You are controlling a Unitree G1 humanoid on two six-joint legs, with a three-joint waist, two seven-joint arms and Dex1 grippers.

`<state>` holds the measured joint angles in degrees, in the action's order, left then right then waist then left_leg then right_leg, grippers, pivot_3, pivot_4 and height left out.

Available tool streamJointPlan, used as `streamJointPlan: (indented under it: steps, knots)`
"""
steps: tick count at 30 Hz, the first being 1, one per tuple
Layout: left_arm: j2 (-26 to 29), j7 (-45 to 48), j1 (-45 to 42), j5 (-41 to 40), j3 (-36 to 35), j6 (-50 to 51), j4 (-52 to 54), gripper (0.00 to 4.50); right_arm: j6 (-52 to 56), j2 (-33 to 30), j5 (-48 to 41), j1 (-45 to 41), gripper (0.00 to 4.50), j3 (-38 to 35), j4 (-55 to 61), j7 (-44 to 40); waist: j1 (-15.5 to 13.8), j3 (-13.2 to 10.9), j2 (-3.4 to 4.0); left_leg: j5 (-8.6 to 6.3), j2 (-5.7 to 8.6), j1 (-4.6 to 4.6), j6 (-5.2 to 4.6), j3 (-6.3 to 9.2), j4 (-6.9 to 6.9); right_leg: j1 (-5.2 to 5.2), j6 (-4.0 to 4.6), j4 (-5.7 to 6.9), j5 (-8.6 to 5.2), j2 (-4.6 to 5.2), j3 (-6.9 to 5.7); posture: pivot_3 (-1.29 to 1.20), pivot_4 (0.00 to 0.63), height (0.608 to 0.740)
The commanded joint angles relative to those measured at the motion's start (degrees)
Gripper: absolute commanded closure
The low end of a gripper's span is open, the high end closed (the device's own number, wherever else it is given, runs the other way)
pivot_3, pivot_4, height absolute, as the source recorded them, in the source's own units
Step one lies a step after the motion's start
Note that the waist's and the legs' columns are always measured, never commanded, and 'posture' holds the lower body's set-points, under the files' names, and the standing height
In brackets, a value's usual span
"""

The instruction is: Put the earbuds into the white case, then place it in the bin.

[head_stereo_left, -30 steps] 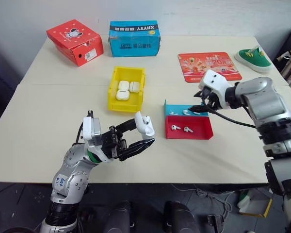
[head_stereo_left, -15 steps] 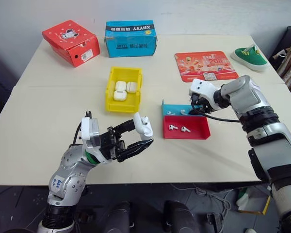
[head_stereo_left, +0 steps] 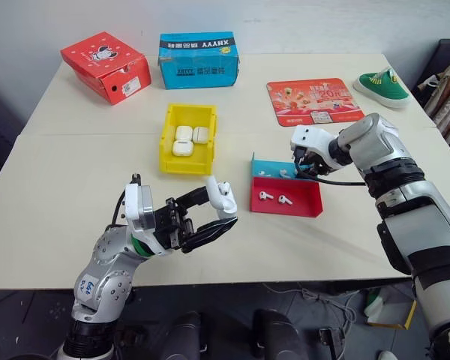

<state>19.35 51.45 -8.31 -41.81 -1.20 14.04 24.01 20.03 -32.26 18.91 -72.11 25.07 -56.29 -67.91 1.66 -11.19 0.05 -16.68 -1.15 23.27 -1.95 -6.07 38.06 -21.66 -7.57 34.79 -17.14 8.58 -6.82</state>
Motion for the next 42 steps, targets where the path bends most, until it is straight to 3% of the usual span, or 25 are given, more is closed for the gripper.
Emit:
streamJointPlan:
  steps: [1, 17, 21, 31, 35, 42]
  knots:
    - [-0.3, -0.3, 0.2, -0.4, -0.1, -1.2, 2.4, 1.73, -0.3, 0.5, 1.2, -1.1, 2.35, 0.2, -1.1, -0.3, 0.0, 0.0, 0.0, 0.0, 0.0, 0.0, 0.0, 0.0, 0.0, 0.0, 0.0, 0.0, 0.0, 0.0, 0.0, 0.0, 0.15, 0.74]
    - [0.1, -1.0, 0.7, -0.4, -0.4, -1.4, 2.9, 1.73, 0.0, 0.6, 2.6, -0.6, 2.35, 0.3, -2.1, -2.1, 0.0, 0.0, 0.0, -0.01, 0.0, -0.02, 0.01, 0.01, 0.0, 0.0, 0.0, 0.02, 0.0, 0.0, 0.0, 0.0, 0.15, 0.74]
    - [0.1, -1.2, 0.7, -0.4, -0.4, -1.3, 3.0, 1.73, 0.0, 0.8, 2.6, -0.5, 3.23, 0.1, -2.6, -1.7, 0.0, 0.0, 0.0, -0.01, 0.0, -0.02, 0.01, 0.0, 0.0, 0.01, 0.0, 0.02, 0.0, 0.0, 0.0, 0.0, 0.15, 0.74]
    - [0.4, -1.4, 0.5, -0.5, -0.6, -1.1, 3.0, 1.73, 0.0, 1.1, 2.5, -0.7, 3.23, -0.2, -3.2, -1.7, 0.0, 0.0, 0.0, -0.01, 0.0, -0.06, 0.01, 0.0, 0.02, 0.01, 0.0, 0.07, 0.0, 0.0, 0.03, 0.0, 0.15, 0.74]
    - [0.5, -1.5, 0.4, -0.6, -0.7, -1.0, 3.0, 1.73, -0.6, 0.9, 3.0, -0.6, 4.08, 0.2, -3.0, -1.9, 0.0, 0.0, 0.0, -0.01, 0.0, -0.06, 0.02, -0.01, 0.02, 0.01, 0.0, 0.08, 0.0, 0.0, 0.04, 0.0, 0.15, 0.74]
    - [0.7, -1.5, 0.2, -0.6, -0.6, -1.1, 2.8, 1.73, -0.5, 1.1, 3.1, -0.7, 4.08, -0.2, -3.2, -1.8, 0.0, 0.0, 0.0, -0.01, 0.0, -0.06, 0.02, 0.0, 0.03, 0.02, 0.0, 0.09, 0.0, 0.01, 0.03, 0.0, 0.15, 0.74]
